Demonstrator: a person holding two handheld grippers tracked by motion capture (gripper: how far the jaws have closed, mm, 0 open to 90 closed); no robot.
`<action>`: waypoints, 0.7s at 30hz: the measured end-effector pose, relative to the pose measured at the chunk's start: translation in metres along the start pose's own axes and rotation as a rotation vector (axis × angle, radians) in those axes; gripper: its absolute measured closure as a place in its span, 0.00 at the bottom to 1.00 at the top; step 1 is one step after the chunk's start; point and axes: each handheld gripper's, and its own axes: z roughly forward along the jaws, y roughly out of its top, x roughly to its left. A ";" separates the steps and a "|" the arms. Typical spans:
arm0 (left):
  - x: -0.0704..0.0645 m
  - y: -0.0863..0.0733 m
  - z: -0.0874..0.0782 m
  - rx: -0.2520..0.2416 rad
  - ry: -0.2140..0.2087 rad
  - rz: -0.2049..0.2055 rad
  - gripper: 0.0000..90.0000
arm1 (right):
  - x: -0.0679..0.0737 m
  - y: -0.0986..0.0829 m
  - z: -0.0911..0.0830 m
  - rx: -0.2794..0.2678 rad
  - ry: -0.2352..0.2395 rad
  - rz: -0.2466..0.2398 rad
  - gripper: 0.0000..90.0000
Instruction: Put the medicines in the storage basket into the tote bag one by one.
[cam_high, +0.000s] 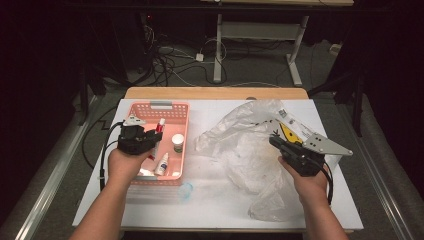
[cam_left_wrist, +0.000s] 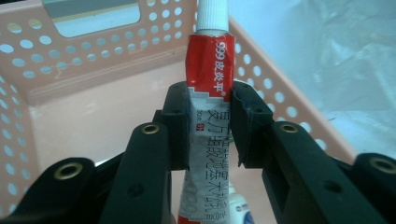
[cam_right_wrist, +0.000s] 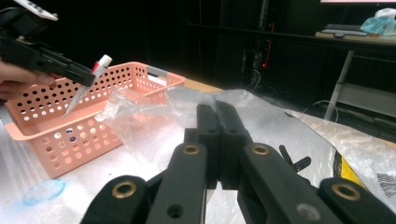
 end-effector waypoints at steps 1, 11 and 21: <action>-0.001 -0.001 -0.002 -0.007 -0.005 -0.001 0.76 | 0.000 0.000 0.000 0.002 0.004 -0.005 1.00; -0.022 -0.011 -0.012 -0.075 -0.072 0.045 0.76 | 0.004 0.000 0.001 0.004 0.011 -0.018 1.00; -0.048 -0.013 -0.022 -0.133 -0.139 0.096 0.76 | 0.006 0.001 0.003 0.005 0.015 -0.029 1.00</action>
